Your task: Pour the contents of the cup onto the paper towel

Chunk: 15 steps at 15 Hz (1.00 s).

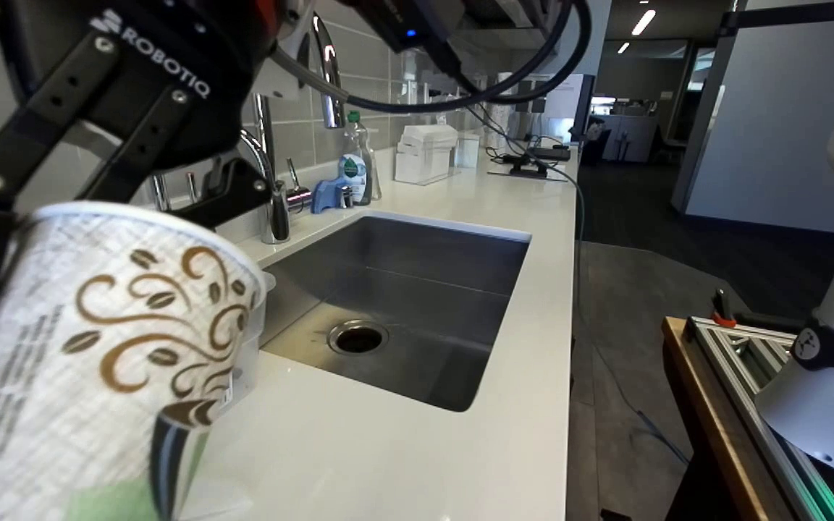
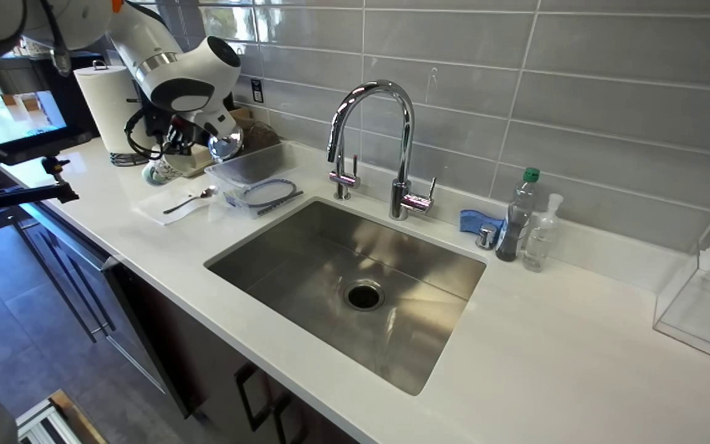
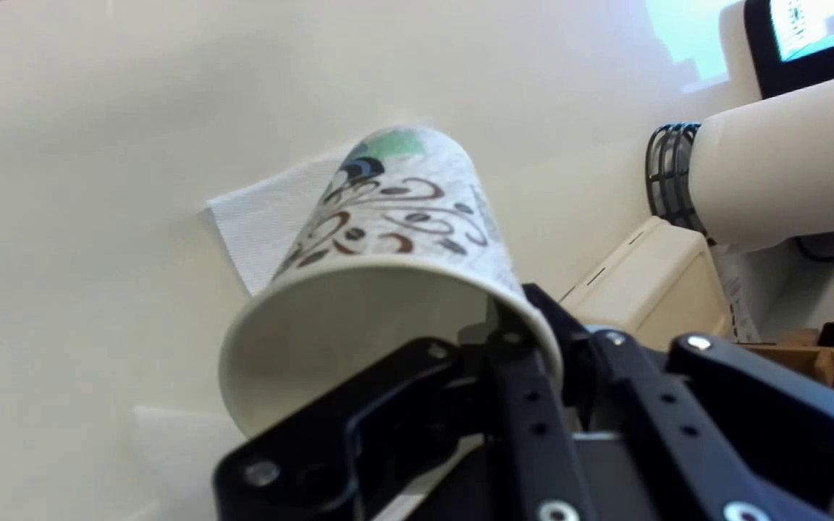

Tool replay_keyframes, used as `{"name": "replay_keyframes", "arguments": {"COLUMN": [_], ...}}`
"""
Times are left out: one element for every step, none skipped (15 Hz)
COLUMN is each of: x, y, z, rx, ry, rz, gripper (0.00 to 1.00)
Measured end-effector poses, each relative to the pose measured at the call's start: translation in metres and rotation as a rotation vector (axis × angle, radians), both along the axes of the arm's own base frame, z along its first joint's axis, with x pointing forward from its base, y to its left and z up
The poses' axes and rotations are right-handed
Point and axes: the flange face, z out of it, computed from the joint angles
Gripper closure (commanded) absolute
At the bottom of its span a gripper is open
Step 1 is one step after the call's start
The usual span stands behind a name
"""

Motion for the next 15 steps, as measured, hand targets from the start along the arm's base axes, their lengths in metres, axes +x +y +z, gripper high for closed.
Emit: {"name": "replay_keyframes", "arguments": {"x": [0.004, 0.008, 0.011, 0.016, 0.02, 0.025, 0.029, 0.033, 0.038, 0.042, 0.047, 0.051, 0.055, 0.059, 0.062], "y": [0.007, 0.013, 0.019, 0.025, 0.032, 0.038, 0.046, 0.053, 0.06, 0.066, 0.071, 0.075, 0.078, 0.08, 0.082], "z": [-0.002, -0.005, -0.009, -0.013, -0.018, -0.023, -0.028, -0.033, -0.037, -0.041, -0.043, -0.046, -0.048, -0.05, -0.051], "rx": [0.016, 0.031, 0.045, 0.062, 0.081, 0.098, 0.12, 0.141, 0.162, 0.185, 0.206, 0.224, 0.246, 0.275, 0.306], "ry": [-0.009, -0.018, -0.026, -0.037, -0.048, -0.059, -0.071, -0.084, -0.097, -0.112, -0.128, -0.148, -0.168, -0.189, -0.207], "rz": [0.011, 0.02, 0.027, 0.031, 0.033, 0.033, 0.03, 0.027, 0.021, 0.013, 0.003, -0.006, -0.016, -0.03, -0.046], "gripper": [0.98, 0.98, 0.98, 0.98, 0.98, 0.98, 0.98, 0.98, 0.98, 0.98, 0.98, 0.98, 0.98, 0.98, 0.98]}}
